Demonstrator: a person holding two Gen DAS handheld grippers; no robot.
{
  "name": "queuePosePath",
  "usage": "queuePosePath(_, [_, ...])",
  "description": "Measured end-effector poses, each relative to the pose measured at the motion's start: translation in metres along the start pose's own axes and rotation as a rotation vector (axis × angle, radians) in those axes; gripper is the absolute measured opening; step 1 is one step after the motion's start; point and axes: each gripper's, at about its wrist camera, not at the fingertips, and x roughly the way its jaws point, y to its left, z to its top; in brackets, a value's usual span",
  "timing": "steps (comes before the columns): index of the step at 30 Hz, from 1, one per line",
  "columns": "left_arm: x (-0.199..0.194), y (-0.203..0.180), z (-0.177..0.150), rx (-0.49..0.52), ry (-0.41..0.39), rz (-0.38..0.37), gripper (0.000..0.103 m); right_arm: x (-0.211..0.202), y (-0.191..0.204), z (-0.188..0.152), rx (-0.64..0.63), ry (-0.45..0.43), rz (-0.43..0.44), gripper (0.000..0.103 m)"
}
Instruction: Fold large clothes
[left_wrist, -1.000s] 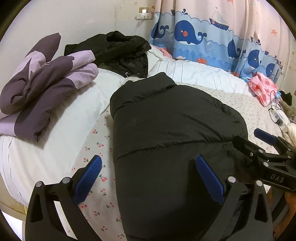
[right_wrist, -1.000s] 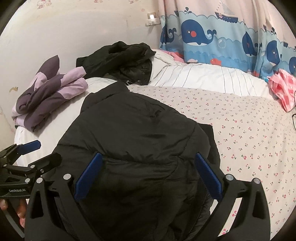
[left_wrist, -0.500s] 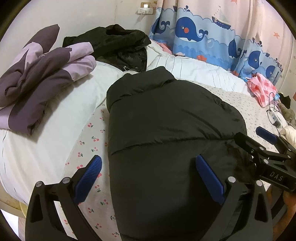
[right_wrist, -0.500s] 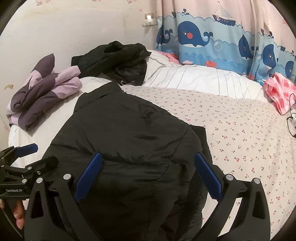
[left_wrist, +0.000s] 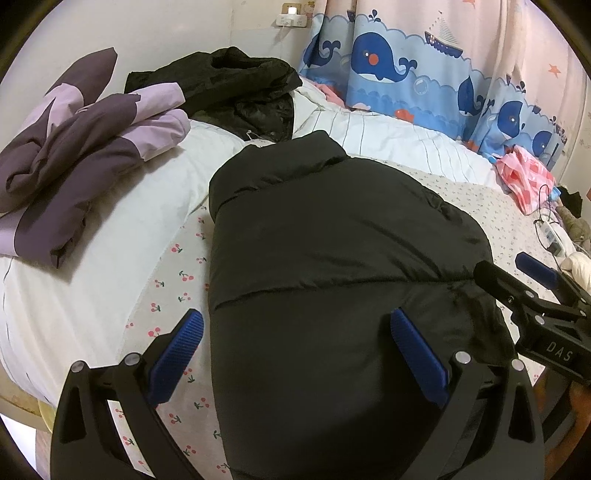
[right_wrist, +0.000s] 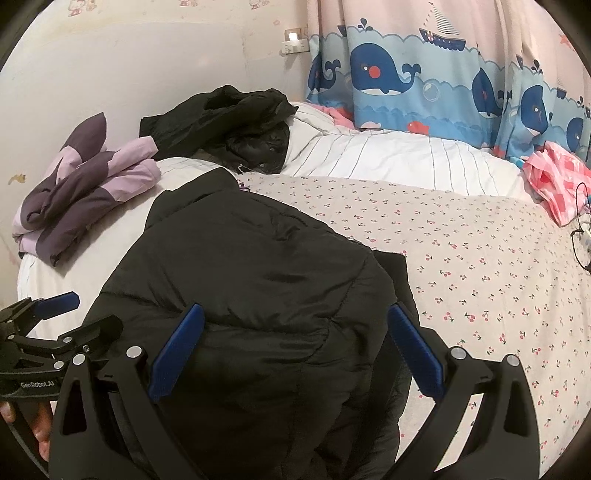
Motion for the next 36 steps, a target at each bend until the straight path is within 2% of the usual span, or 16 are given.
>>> queuePosePath(22, [0.004, 0.001, -0.001, 0.001, 0.011, 0.002, 0.097, 0.008, 0.000, -0.002, -0.008, 0.035, -0.011, 0.096])
queuePosePath(28, [0.003, 0.000, -0.002, 0.000, 0.012, 0.003, 0.097, 0.012, -0.001, -0.005, -0.018, 0.065, -0.008, 0.096])
queuePosePath(36, [0.008, 0.002, -0.001, 0.003, 0.026, 0.002, 0.097, 0.023, -0.003, -0.008, -0.031, 0.147, -0.001, 0.096])
